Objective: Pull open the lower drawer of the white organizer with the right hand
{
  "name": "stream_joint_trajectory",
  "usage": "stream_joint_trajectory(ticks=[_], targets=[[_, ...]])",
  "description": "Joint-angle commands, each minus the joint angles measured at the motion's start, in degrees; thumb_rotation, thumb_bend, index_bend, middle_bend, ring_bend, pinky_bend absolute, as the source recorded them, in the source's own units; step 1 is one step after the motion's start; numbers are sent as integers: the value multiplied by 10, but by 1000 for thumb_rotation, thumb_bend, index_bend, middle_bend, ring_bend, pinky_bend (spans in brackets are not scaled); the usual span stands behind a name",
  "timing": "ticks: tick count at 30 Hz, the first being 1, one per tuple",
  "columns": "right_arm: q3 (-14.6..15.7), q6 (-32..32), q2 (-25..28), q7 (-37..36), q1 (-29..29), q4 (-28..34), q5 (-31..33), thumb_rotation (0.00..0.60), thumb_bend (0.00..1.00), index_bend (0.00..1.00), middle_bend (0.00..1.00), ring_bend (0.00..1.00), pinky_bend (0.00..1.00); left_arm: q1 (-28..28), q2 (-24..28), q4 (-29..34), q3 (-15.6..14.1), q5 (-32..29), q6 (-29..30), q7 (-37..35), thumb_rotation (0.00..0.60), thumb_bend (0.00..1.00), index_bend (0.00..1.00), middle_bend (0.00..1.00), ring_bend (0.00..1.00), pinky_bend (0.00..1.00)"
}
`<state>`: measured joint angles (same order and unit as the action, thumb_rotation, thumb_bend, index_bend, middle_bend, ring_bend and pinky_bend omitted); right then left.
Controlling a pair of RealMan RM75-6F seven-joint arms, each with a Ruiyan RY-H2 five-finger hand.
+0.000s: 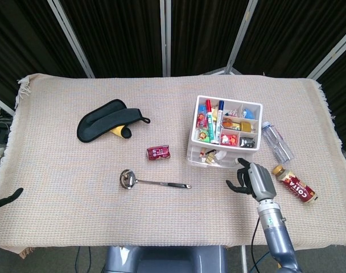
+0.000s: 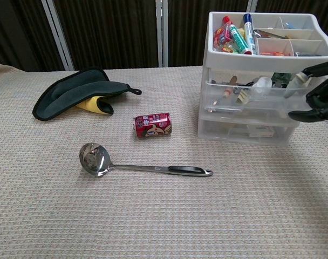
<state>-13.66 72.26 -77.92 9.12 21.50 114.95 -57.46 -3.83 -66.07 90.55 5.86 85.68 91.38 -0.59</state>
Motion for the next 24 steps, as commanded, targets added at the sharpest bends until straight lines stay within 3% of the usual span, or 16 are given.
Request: stream_joint_trajectory(ticks=[1,16,24], targets=[[11,4,2,-3,-6,4,-12,600,192,510,722,789,691,0,0,0,0,1,0,1,600,112,0,0,0,0],[67,29,-8,-37,-42,13,-112,600,191,524,722,789,691,0,0,2,0,2,2,1,600,113,0,0,0,0],[81,38,-5,-46,-55,18,-142,600,192,533,722,789,691,1,0,1,0,2,3,0,600,113,0,0,0,0]])
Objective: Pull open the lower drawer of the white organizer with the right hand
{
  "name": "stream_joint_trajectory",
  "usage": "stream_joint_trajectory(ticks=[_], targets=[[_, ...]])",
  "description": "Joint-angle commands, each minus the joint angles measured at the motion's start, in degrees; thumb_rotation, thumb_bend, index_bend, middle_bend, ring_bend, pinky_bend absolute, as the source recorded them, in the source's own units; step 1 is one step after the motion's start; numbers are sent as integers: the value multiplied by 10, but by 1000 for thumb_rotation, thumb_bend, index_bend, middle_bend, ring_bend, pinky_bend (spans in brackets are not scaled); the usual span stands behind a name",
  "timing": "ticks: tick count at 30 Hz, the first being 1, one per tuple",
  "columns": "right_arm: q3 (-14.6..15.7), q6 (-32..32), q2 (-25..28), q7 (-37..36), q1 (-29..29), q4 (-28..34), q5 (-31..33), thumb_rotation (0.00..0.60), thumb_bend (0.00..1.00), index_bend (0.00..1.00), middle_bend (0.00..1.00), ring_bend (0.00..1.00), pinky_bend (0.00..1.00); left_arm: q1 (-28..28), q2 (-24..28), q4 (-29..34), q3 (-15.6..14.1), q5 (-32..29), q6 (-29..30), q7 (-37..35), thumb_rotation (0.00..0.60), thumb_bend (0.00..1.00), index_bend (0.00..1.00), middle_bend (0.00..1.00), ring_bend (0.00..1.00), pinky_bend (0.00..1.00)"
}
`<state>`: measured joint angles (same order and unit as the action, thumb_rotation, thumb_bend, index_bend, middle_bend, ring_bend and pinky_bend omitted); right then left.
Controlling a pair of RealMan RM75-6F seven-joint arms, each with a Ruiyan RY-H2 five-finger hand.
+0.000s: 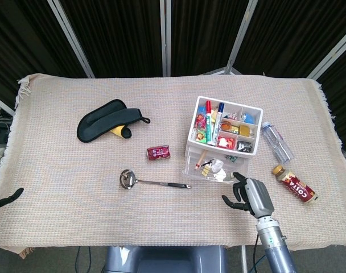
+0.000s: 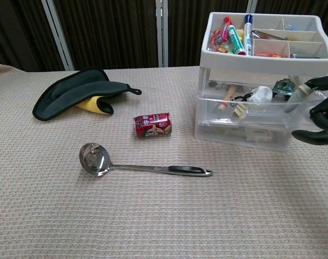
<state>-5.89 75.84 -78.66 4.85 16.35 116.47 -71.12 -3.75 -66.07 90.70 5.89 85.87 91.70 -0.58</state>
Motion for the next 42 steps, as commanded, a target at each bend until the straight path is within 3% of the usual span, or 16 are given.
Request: stream_joint_trajectory(ticks=[1,18,21,25,30,38,42], targets=[[4,3,4,-5,-5,4,-9,600,192,534,722,789,691,0,0,0,0,0,0,1,600,113,0,0,0,0],[45,8,9,-9,-29,1,-63,600,186,523,721,789,691,-1,0,2,-1,0,-2,5,600,114,0,0,0,0],[47,8,8,-13,-32,0,-68,600,178,460,718,789,691,-1,0,2,-1,0,-3,5,600,114,0,0,0,0],[49,10,8,-21,-35,-1,-80,600,162,303,713,787,690,-1,0,3,-1,1,-2,5,600,114,0,0,0,0],[49,11,9,-29,-38,1,-91,600,139,208,712,787,691,0,0,3,0,-1,-1,3,600,114,0,0,0,0],[63,24,29,-44,-49,22,-137,600,81,205,721,788,691,0,1,2,2,-3,0,0,600,114,0,0,0,0],[45,51,48,7,-50,59,-166,600,42,244,822,865,706,2,3,3,2,-3,2,-2,600,114,0,0,0,0]])
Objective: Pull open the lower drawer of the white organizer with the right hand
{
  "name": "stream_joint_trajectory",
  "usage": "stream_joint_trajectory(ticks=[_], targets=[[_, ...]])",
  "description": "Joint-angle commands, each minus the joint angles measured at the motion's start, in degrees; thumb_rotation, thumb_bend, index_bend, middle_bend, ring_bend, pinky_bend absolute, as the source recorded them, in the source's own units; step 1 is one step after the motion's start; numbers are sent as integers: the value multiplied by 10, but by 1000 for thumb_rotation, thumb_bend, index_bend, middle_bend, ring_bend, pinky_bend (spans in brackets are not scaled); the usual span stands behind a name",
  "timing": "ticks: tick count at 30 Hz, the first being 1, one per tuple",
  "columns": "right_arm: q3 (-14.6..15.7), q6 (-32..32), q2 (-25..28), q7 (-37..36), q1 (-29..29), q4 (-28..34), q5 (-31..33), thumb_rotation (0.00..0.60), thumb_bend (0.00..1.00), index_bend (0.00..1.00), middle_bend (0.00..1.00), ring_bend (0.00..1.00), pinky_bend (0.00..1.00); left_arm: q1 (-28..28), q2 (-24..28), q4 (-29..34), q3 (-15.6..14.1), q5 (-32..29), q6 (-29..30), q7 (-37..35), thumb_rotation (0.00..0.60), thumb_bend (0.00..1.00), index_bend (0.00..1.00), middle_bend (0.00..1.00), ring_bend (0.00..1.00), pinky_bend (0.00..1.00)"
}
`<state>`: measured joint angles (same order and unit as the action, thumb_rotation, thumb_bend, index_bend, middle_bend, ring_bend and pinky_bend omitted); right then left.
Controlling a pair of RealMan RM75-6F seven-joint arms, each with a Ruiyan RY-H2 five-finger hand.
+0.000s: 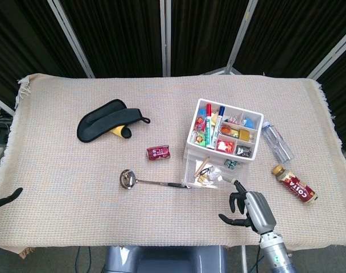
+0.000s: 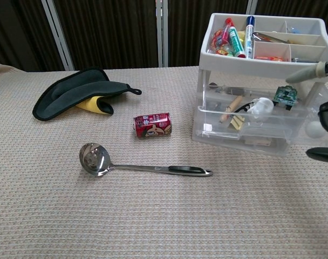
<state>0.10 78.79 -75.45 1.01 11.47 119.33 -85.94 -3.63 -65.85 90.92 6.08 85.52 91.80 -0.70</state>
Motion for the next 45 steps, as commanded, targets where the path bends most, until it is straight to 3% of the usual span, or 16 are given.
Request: stream_joint_trajectory(ticks=[1,4,9,16,28,45], targets=[[-24,25,19,67,0,39,-18,600,34,249,850,888,712,1,1,1,0,0,2,-1,600,114,0,0,0,0],[-40,28,22,106,6,53,-9,600,11,258,918,943,722,2,1,1,1,-1,3,-3,600,114,0,0,0,0],[-91,14,26,212,36,77,51,600,0,281,994,997,748,2,3,1,1,-1,3,-6,600,114,0,0,0,0],[-141,-21,19,320,94,68,159,600,0,346,1000,1000,766,2,3,2,1,-2,1,-5,600,115,0,0,0,0],[-148,-53,-13,371,150,22,248,600,0,476,1000,1000,766,2,6,-1,4,-9,-2,-19,600,117,0,0,0,0],[-151,-66,-55,372,199,-40,307,600,55,493,1000,1000,766,0,8,-2,5,-13,-9,-26,600,117,0,0,0,0]])
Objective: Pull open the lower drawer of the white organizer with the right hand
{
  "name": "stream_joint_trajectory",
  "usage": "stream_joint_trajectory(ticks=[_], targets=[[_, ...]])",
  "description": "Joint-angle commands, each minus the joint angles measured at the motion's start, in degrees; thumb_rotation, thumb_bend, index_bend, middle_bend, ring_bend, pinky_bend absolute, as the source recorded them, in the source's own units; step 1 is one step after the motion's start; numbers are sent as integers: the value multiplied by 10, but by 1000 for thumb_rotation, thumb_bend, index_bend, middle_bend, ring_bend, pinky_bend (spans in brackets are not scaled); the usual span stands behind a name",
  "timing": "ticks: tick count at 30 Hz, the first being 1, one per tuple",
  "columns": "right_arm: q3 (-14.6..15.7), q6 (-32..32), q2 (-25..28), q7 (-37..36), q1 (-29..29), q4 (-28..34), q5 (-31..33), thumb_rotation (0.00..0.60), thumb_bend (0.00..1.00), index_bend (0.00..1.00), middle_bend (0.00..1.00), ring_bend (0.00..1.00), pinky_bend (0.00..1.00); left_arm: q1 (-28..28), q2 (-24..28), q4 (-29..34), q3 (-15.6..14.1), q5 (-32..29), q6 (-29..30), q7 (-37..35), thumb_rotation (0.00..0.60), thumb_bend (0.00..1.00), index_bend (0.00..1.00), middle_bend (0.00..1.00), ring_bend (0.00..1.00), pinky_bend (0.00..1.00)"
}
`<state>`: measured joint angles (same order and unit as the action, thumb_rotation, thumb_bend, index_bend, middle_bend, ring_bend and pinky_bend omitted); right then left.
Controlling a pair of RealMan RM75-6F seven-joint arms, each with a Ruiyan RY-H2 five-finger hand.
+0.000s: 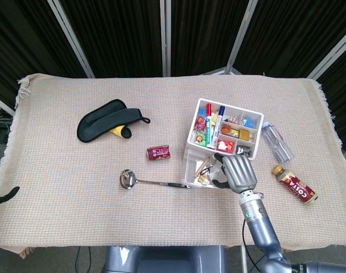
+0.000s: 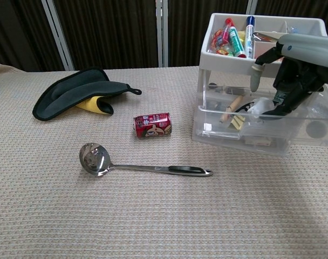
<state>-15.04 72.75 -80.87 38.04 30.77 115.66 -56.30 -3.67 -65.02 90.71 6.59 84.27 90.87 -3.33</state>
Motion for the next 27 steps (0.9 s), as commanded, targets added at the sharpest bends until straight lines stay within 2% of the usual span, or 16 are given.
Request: stream_joint_trajectory(ticks=[1,5,11,22,27], targets=[[1,-6,0,2,8,-3,14,600,77,490,1000,1000,766,0,0,0,0,-1,0,-1,600,117,0,0,0,0],[2,-8,0,1,15,-5,22,600,130,489,1000,1000,766,0,1,0,0,-1,0,-3,600,117,0,0,0,0],[8,-7,-1,2,22,-10,29,600,160,497,1000,1000,766,0,2,0,0,-1,-1,-6,600,117,0,0,0,0],[21,2,-12,-17,26,-22,14,600,314,588,1000,1000,766,1,4,0,0,0,0,-11,600,117,0,0,0,0],[30,5,-11,-23,25,-20,5,600,323,595,1000,1000,766,1,4,1,0,1,1,-12,600,117,0,0,0,0]])
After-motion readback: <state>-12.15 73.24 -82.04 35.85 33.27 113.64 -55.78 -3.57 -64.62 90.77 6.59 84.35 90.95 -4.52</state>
